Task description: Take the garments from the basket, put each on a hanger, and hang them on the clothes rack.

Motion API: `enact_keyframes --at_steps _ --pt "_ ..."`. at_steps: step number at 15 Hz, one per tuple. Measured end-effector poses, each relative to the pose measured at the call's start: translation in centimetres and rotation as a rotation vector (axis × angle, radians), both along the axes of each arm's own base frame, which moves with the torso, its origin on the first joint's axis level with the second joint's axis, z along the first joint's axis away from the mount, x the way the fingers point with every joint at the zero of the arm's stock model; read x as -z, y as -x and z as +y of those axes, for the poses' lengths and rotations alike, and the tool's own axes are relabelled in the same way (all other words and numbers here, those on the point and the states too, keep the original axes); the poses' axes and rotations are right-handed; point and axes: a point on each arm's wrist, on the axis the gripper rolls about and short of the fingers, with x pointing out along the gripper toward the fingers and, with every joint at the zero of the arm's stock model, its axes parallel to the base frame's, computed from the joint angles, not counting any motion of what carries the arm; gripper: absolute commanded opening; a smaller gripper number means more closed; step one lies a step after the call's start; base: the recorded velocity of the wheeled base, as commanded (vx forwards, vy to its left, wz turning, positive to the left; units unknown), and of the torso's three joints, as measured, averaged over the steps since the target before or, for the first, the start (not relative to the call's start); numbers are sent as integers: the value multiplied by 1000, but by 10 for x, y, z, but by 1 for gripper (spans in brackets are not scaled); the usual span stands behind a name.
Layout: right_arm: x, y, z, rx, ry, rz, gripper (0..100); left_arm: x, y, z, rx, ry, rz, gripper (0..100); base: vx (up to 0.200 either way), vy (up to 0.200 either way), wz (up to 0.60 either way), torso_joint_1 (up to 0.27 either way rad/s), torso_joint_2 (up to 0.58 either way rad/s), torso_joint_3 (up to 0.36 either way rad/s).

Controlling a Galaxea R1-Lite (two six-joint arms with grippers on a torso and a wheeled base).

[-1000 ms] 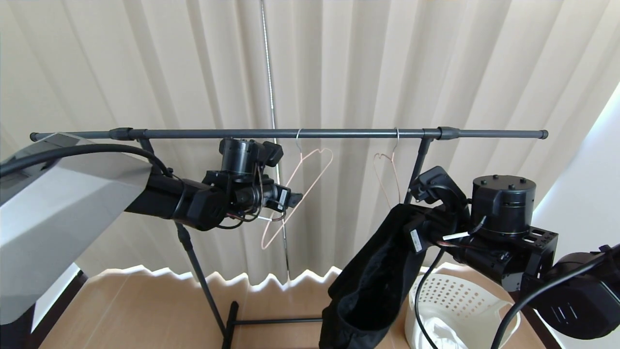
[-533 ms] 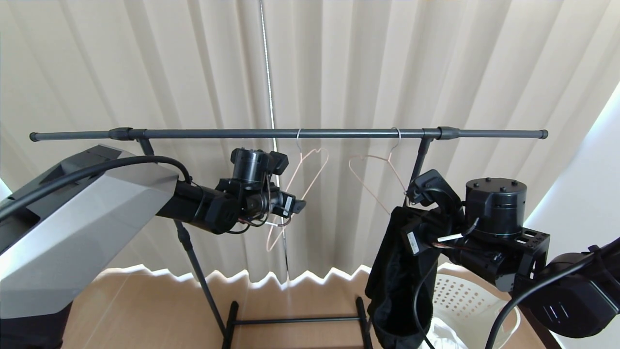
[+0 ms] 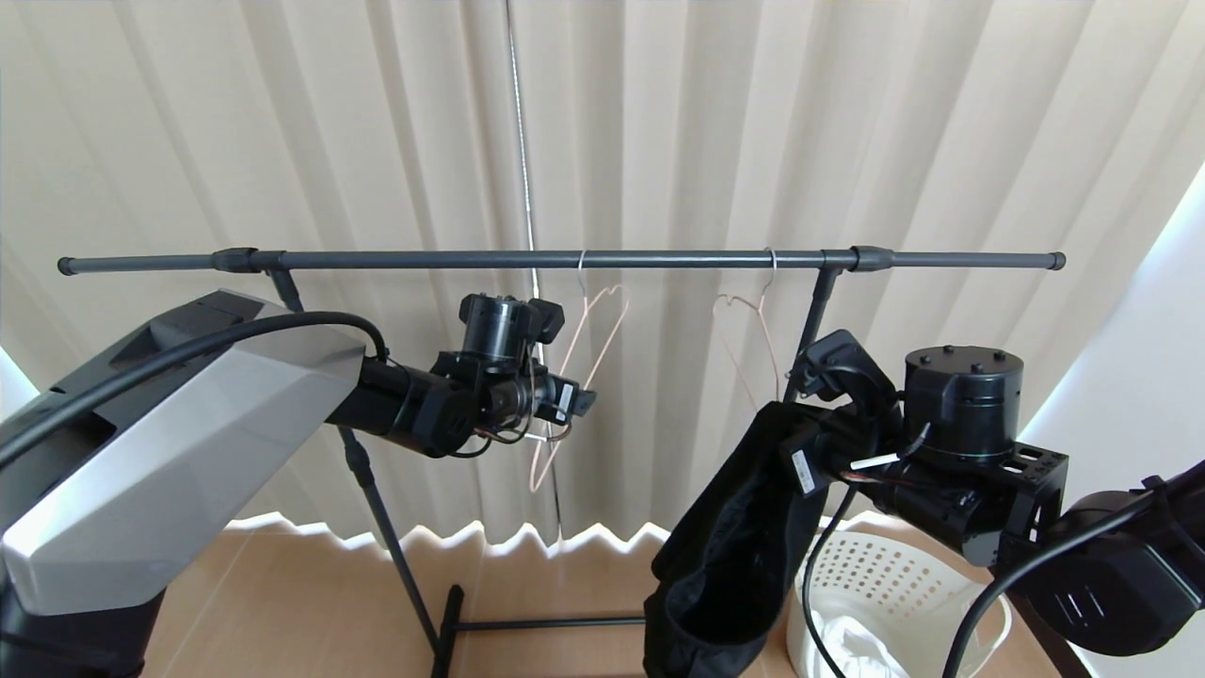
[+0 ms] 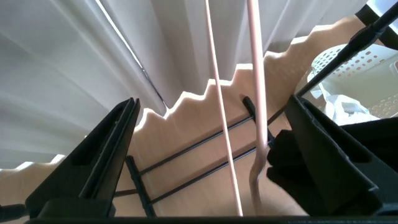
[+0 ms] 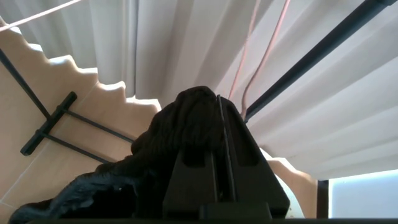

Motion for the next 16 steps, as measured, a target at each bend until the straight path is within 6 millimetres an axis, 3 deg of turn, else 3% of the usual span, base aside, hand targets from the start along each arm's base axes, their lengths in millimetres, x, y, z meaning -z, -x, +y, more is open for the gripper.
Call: enact_keyframes --at_steps 11,16 --pt "-1 1 -1 1 0 -2 0 -8 -3 -1 -22 48 -38 0 0 0 0 0 0 0" --pt "-1 1 -1 3 -1 -4 0 -18 12 -5 -19 58 -44 0 0 0 0 0 0 0"
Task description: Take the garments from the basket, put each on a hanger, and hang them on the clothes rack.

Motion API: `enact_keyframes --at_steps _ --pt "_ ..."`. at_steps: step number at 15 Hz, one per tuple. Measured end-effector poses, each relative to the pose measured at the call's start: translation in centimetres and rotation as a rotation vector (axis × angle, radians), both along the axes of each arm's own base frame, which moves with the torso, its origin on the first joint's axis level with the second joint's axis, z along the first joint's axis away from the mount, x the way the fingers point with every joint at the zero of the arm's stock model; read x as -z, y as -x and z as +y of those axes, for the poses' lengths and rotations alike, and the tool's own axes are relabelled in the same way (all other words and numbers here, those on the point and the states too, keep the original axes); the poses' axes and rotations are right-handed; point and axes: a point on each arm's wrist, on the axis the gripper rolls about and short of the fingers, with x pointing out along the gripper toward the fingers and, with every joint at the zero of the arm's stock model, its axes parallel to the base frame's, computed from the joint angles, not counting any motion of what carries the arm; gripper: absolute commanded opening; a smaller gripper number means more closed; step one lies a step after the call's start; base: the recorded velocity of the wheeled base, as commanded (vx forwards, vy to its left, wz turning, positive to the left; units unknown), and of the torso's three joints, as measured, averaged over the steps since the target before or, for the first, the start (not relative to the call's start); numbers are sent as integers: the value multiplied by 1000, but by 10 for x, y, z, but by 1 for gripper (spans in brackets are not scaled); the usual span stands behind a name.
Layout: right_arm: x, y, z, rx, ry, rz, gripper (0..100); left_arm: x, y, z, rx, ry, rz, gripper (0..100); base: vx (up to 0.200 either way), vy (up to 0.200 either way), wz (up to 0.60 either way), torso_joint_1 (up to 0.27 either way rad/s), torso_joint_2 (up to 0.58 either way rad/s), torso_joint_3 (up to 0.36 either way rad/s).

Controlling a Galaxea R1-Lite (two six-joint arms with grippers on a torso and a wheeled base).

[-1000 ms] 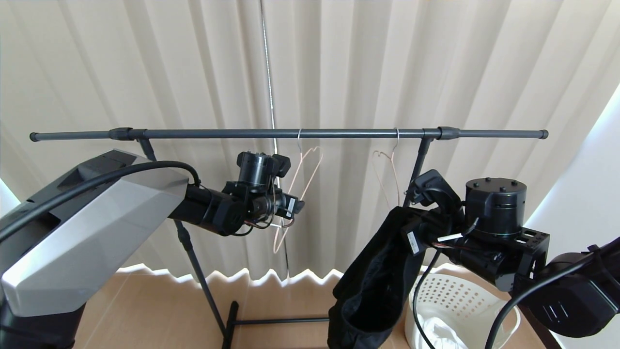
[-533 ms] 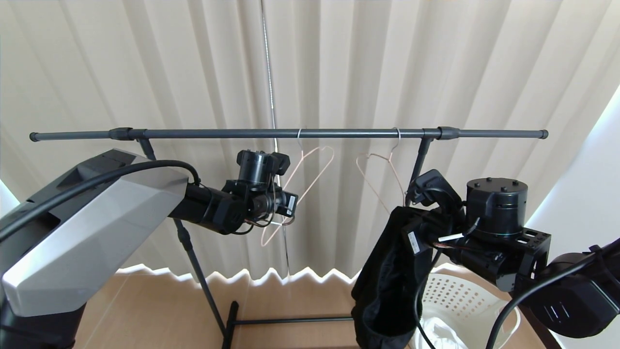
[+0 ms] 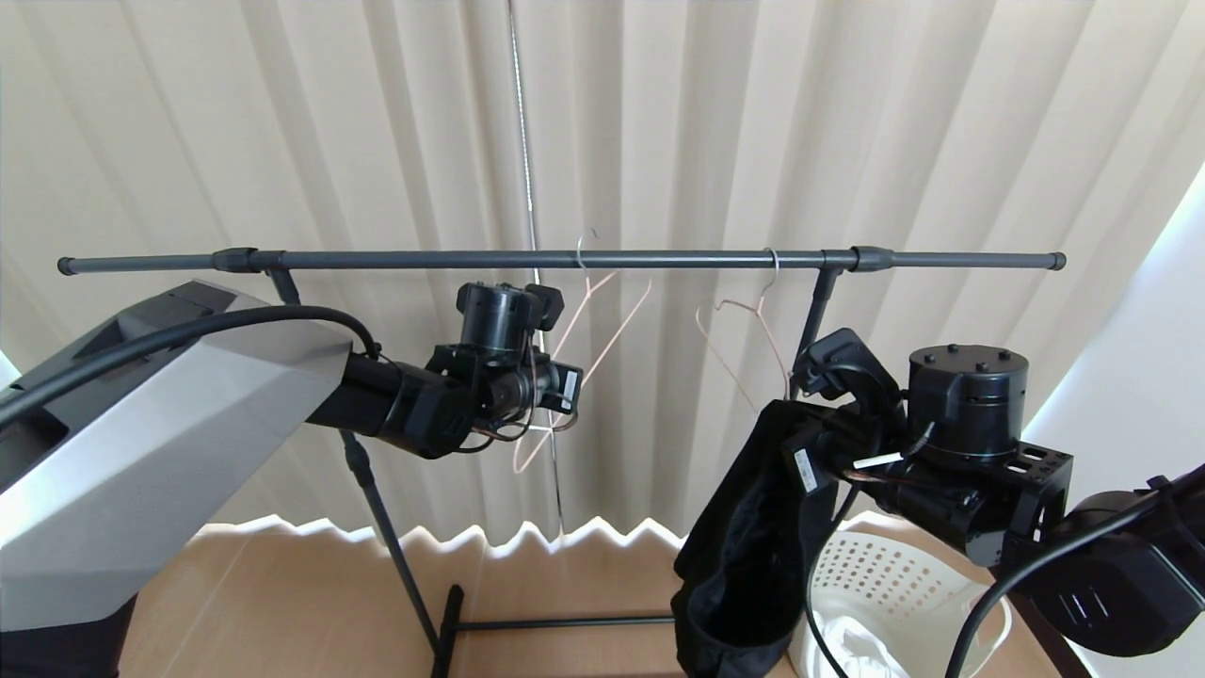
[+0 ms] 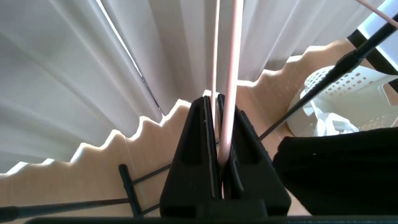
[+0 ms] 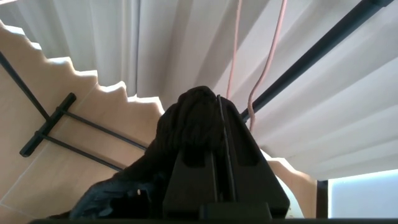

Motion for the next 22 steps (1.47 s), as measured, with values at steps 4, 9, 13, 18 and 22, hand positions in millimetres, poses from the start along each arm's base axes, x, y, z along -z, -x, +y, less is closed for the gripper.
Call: enact_keyframes --at_steps 4,9,13,18,22 --pt "0 -1 0 1 -1 -1 0 -5 26 0 28 9 -28 0 0 0 0 0 0 0" --pt "1 -1 0 2 1 2 0 0 68 13 34 -14 -17 0 0 0 0 0 0 0" --pt "0 -2 1 4 0 -1 0 3 113 38 47 -37 -33 0 0 0 0 0 0 0" --pt "3 -9 3 87 24 -19 0 8 168 68 153 -72 -155 0 0 0 0 0 0 0" --pt "2 -14 3 160 41 -43 0 23 196 80 297 -92 -223 0 0 0 0 0 0 0"
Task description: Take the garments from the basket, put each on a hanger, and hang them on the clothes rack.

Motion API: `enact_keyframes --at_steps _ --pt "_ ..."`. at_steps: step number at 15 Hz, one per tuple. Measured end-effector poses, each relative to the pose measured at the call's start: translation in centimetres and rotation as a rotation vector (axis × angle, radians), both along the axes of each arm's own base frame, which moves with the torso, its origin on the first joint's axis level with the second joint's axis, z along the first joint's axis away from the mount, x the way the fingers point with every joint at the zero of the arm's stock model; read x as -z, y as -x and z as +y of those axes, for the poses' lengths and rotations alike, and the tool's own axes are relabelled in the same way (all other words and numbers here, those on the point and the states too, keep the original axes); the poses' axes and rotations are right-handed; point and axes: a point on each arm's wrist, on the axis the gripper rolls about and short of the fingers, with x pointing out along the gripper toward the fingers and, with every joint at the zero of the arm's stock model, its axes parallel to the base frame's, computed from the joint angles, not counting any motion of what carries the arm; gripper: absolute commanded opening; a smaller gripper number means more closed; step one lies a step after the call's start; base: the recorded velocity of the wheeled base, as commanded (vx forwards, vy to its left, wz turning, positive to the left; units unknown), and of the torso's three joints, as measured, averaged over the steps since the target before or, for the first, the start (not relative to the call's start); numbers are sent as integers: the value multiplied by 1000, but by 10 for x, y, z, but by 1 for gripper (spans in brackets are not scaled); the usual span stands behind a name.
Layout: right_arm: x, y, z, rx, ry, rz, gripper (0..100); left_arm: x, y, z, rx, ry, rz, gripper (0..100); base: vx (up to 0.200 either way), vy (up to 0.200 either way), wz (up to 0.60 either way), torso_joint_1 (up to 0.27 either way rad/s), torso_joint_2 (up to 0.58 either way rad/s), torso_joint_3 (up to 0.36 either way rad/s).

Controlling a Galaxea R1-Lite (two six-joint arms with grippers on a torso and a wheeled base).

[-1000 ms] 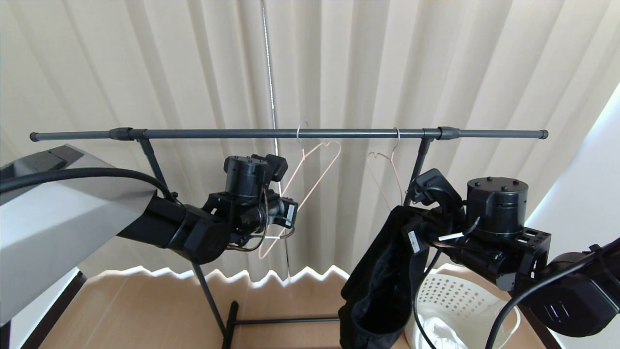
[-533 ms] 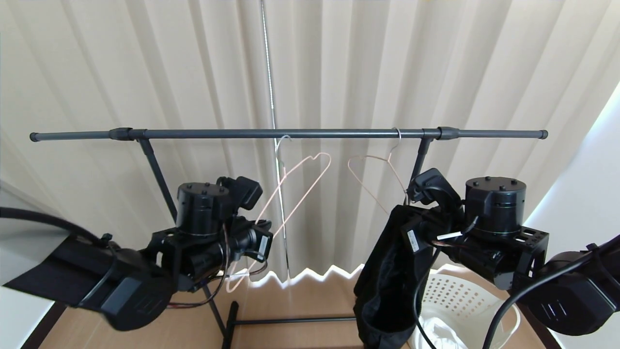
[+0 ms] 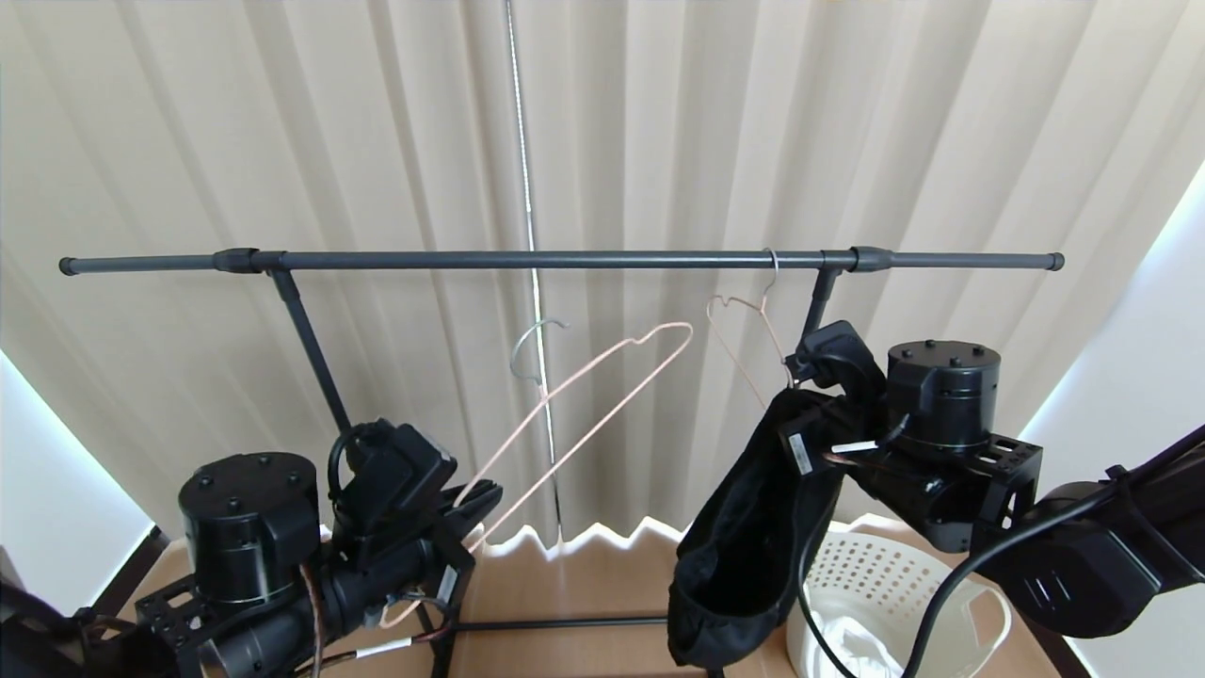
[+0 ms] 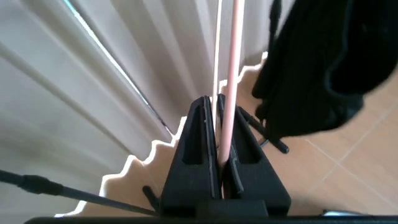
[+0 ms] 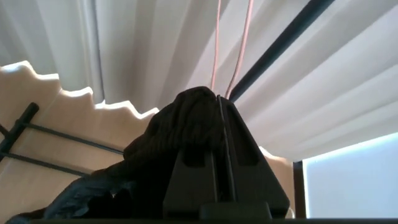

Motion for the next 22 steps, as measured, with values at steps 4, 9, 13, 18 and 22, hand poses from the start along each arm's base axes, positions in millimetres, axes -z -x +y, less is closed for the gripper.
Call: enact_keyframes --at_steps 4,9,13,18,22 --pt "-3 -5 1 62 13 -21 0 11 17 -2 84 -28 52 0 0 0 0 0 0 0" --pt "-3 -13 -2 100 13 -33 0 15 33 -4 160 -42 80 0 0 0 0 0 0 0" --pt "-2 -22 -7 124 12 -36 0 15 46 2 185 -44 91 0 0 0 0 0 0 0" --pt "-5 -19 -3 113 4 -44 0 15 49 -14 231 -2 125 0 0 0 0 0 0 0" --pt "-9 -12 4 87 -2 -52 0 19 40 -32 179 13 141 0 0 0 0 0 0 0"
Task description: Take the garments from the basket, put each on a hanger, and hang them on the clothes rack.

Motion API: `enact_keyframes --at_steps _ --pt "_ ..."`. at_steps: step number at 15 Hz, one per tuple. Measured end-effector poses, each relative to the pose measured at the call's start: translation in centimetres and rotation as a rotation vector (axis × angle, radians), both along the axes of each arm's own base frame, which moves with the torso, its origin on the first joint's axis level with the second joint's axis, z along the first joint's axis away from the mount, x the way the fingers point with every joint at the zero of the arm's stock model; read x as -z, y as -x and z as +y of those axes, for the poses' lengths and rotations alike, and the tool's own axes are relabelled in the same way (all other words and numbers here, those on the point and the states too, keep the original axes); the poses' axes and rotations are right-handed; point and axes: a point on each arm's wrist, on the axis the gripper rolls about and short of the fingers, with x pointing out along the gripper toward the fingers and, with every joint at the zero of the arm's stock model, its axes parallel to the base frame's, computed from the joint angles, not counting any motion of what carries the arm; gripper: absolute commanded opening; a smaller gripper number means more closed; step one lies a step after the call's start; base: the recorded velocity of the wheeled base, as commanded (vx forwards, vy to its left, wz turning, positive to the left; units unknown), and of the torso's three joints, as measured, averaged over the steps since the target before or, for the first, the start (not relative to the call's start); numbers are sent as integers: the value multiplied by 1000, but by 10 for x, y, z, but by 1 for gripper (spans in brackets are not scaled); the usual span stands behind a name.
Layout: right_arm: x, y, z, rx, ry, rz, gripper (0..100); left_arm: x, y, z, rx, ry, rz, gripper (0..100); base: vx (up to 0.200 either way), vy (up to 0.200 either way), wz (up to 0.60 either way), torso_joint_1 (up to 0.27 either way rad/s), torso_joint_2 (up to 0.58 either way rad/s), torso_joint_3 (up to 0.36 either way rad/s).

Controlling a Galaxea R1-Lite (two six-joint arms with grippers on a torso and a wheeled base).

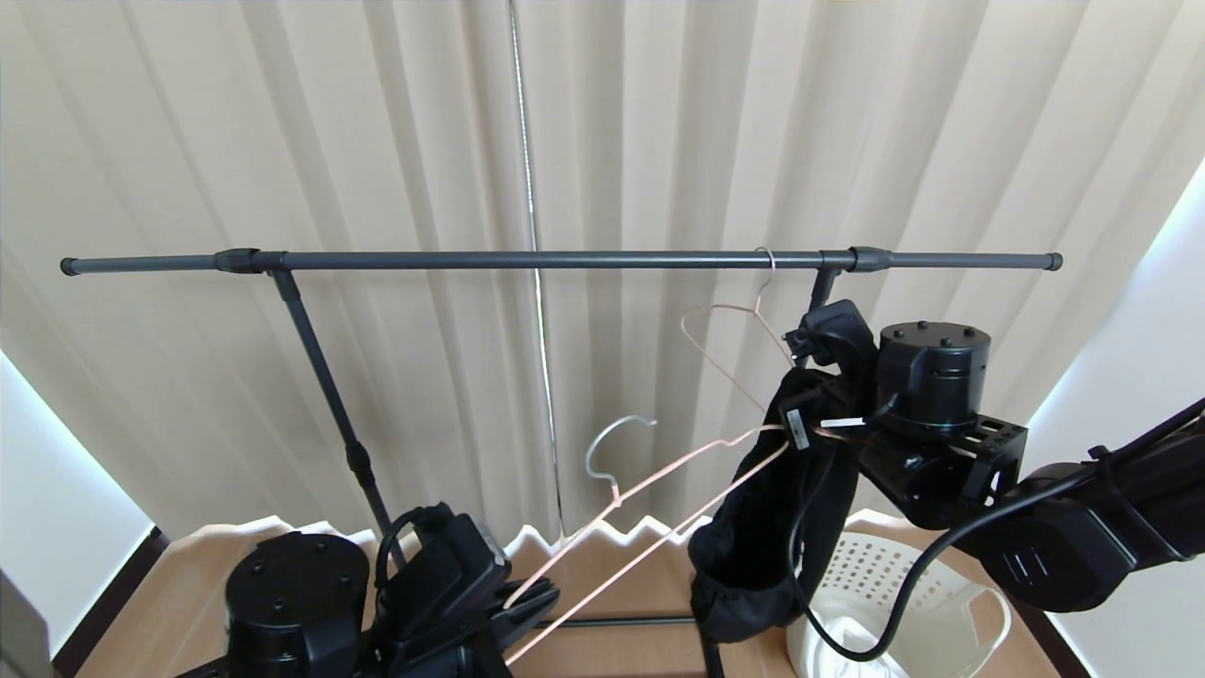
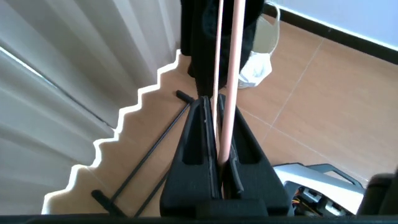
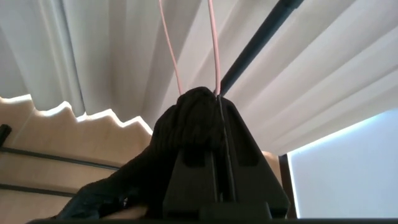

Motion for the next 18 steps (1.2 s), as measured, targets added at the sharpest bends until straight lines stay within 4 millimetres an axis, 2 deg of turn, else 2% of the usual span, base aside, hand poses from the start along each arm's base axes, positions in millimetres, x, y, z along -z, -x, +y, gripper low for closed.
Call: enact_keyframes --at_steps 3,7,10,18 --pt "-4 6 4 -17 -6 -10 0 -2 -11 -15 -54 59 19 0 0 0 0 0 0 0" --pt "-8 11 7 -31 -17 -19 0 -2 -17 -33 -23 84 11 0 0 0 0 0 0 0" --pt "-11 19 13 -59 -32 -24 0 -1 -20 -37 -16 84 11 0 0 0 0 0 0 0" --pt "-19 59 45 -189 -57 -35 0 -2 -24 -40 -24 97 4 0 0 0 0 0 0 0"
